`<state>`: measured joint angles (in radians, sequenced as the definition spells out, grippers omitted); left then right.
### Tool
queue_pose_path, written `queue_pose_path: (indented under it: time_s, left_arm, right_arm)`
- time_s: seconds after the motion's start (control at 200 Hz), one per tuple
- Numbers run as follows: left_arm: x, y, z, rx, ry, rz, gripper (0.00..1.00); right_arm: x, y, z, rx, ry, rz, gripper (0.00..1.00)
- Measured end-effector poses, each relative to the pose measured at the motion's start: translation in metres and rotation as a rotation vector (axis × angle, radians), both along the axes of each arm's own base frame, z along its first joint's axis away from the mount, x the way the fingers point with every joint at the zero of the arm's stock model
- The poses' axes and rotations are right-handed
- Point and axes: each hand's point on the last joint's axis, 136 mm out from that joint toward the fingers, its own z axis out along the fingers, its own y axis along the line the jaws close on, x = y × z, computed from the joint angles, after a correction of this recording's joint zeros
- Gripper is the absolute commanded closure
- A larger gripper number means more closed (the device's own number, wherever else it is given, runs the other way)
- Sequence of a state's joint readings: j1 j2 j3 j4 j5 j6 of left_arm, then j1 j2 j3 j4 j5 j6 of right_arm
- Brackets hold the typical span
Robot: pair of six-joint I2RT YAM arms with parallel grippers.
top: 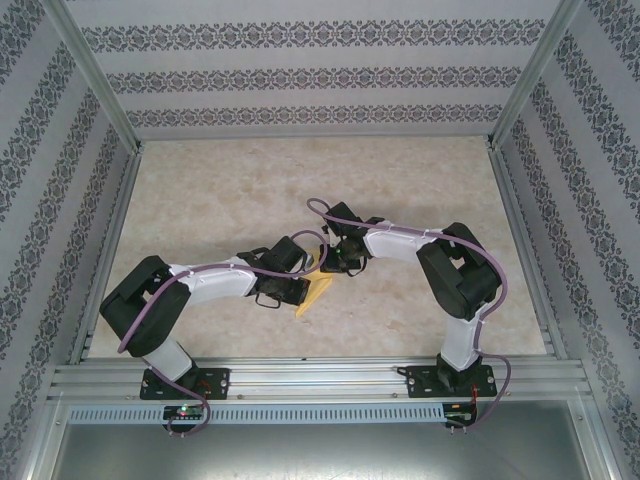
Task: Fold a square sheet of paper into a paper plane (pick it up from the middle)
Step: Third fold the triangle at the center of the table.
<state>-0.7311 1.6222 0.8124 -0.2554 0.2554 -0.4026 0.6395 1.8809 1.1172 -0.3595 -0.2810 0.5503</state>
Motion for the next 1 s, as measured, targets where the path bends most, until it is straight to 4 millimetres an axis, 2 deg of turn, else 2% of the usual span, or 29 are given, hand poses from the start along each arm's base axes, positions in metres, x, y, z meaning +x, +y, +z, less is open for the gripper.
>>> queue_pose_path:
  time_s: [0.525,0.824,0.999]
  left_arm:
    - [0.001,0.001,-0.001,-0.001,0.011,0.032,0.97]
    - [0.000,0.001,-0.001,-0.014,0.007,0.049,0.97]
    - [0.000,0.001,-0.001,-0.016,0.006,0.048,0.97]
  right_arm:
    - [-0.001,0.000,0.002,0.001,0.002,-0.005,0.86]
    - [0.013,0.005,0.029,0.089,-0.041,-0.042,0.87]
    - [0.014,0.008,0.023,0.086,-0.025,-0.046,0.88]
